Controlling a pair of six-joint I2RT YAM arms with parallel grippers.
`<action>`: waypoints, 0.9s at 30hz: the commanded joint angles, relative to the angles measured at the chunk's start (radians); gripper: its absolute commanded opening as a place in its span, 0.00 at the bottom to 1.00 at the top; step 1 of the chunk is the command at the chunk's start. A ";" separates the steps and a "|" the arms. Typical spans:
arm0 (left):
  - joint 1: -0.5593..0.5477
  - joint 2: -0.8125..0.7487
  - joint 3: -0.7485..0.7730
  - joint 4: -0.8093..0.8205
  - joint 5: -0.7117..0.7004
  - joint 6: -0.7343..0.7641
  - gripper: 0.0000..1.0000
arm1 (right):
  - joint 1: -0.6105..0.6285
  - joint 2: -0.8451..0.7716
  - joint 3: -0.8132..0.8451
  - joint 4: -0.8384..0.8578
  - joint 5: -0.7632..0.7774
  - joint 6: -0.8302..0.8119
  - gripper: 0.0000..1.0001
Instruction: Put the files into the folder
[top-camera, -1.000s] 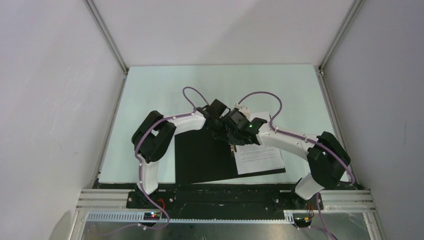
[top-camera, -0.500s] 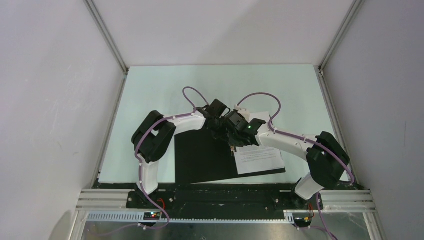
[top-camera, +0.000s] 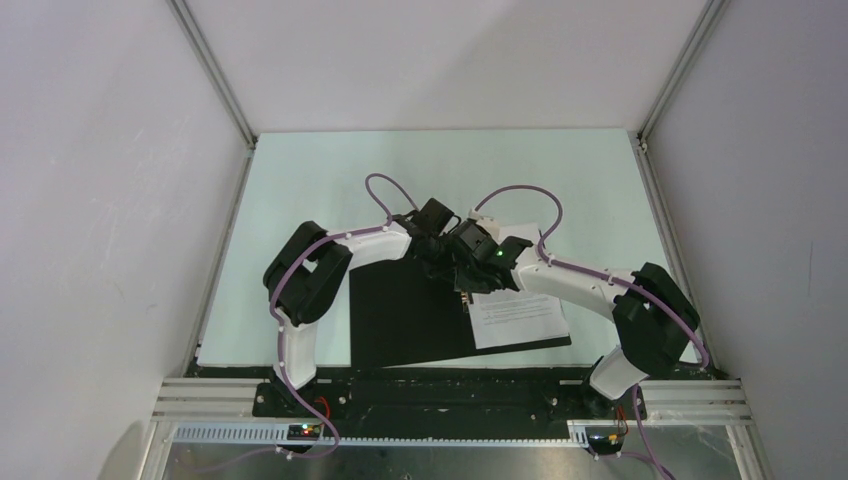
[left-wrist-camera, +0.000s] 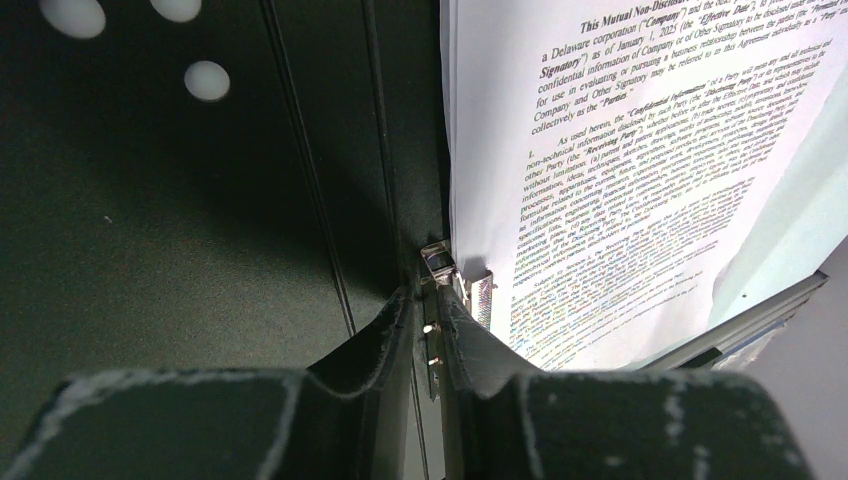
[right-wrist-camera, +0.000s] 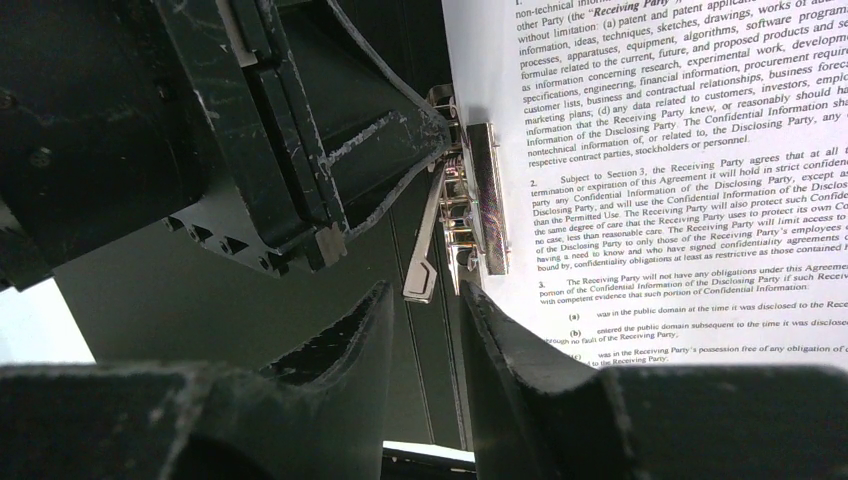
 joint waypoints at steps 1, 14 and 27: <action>-0.004 -0.005 -0.025 -0.031 -0.035 0.008 0.19 | -0.008 -0.038 0.039 0.015 0.009 0.005 0.36; -0.005 -0.001 -0.026 -0.031 -0.036 0.010 0.19 | -0.026 -0.048 0.038 0.025 0.028 0.021 0.33; -0.005 0.002 -0.026 -0.031 -0.037 0.007 0.19 | -0.022 -0.007 0.038 0.015 0.016 0.026 0.24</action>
